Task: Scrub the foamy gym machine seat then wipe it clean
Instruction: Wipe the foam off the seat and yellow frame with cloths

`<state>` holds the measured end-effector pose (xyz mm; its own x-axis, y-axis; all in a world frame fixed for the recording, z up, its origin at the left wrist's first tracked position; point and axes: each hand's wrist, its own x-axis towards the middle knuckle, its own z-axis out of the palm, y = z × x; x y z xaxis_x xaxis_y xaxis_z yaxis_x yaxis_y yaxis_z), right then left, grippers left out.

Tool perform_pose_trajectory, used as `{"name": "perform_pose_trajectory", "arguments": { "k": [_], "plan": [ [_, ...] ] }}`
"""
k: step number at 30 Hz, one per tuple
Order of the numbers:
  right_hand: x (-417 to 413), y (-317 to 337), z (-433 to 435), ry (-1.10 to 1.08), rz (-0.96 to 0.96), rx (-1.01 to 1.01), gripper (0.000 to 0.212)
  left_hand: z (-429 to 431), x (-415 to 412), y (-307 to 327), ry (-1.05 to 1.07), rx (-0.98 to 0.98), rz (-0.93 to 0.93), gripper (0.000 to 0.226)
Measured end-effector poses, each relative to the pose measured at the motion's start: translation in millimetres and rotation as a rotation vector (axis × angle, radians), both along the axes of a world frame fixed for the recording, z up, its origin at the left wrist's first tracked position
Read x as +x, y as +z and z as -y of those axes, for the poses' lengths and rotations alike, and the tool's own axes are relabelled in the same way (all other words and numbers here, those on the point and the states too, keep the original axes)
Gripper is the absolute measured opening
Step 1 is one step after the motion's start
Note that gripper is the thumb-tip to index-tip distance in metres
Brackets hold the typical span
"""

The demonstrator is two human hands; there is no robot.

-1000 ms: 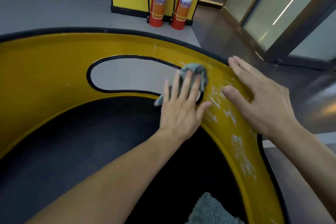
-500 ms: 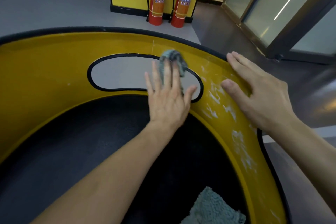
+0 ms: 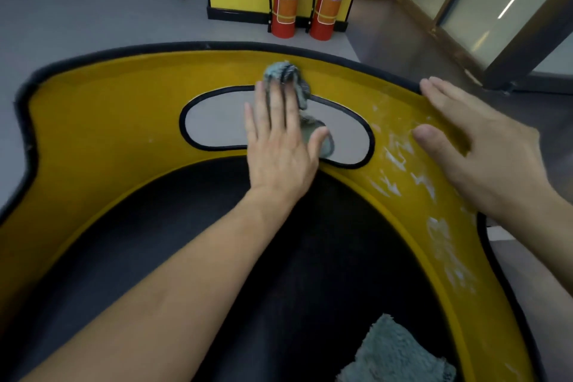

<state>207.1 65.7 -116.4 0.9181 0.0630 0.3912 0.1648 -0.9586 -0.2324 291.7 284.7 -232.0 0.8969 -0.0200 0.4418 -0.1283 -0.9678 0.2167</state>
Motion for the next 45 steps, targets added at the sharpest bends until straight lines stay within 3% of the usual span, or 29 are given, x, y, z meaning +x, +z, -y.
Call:
{"name": "perform_pose_trajectory", "arguments": {
  "k": [4, 7, 11, 16, 19, 22, 25, 30, 37, 41, 45],
  "plan": [
    [0.0, 0.3, 0.2, 0.002, 0.008, 0.025, 0.078, -18.7, -0.7, 3.8, 0.105, -0.023, 0.008, 0.085],
    [-1.0, 1.6, -1.2, -0.014, 0.012, 0.011, 0.075, 9.4, -3.5, 10.7, 0.071, -0.057, -0.016, 0.088],
    [-0.8, 1.1, -2.5, -0.025, 0.024, -0.02, 0.076, 52.2, -13.7, 5.4, -0.09, -0.017, -0.01, 0.087],
    [1.2, -0.8, -2.2, -0.019, 0.037, -0.022, 0.075, 76.5, -34.7, -11.8, -0.485, 0.124, 0.007, 0.079],
    [0.7, -1.0, -1.4, -0.022, 0.036, -0.032, 0.075, 64.8, -27.8, -8.8, -0.36, 0.147, -0.003, 0.078],
    [0.0, -1.7, -0.6, -0.022, 0.032, -0.037, 0.076, 39.0, -10.2, 2.4, -0.07, -0.025, -0.038, 0.083],
    [-0.1, -1.9, -0.4, -0.02, 0.032, -0.034, 0.075, 16.4, -4.6, 6.7, 0.03, -0.113, 0.0, 0.082],
    [0.7, -3.1, -0.5, -0.025, 0.043, -0.028, 0.075, 42.5, -11.2, 11.9, -0.022, -0.068, 0.01, 0.079],
    [2.6, -5.3, 0.1, -0.023, 0.065, -0.034, 0.068, 97.6, -43.4, -15.8, -0.585, 0.014, 0.0, 0.079],
    [1.6, -5.0, 0.4, -0.016, 0.06, -0.053, 0.072, 68.9, -25.2, -14.5, -0.389, 0.109, 0.032, 0.081],
    [1.3, -4.0, 0.7, -0.016, 0.055, -0.05, 0.073, 41.8, -7.6, 1.8, -0.234, 0.046, 0.047, 0.093]
  ]
}}
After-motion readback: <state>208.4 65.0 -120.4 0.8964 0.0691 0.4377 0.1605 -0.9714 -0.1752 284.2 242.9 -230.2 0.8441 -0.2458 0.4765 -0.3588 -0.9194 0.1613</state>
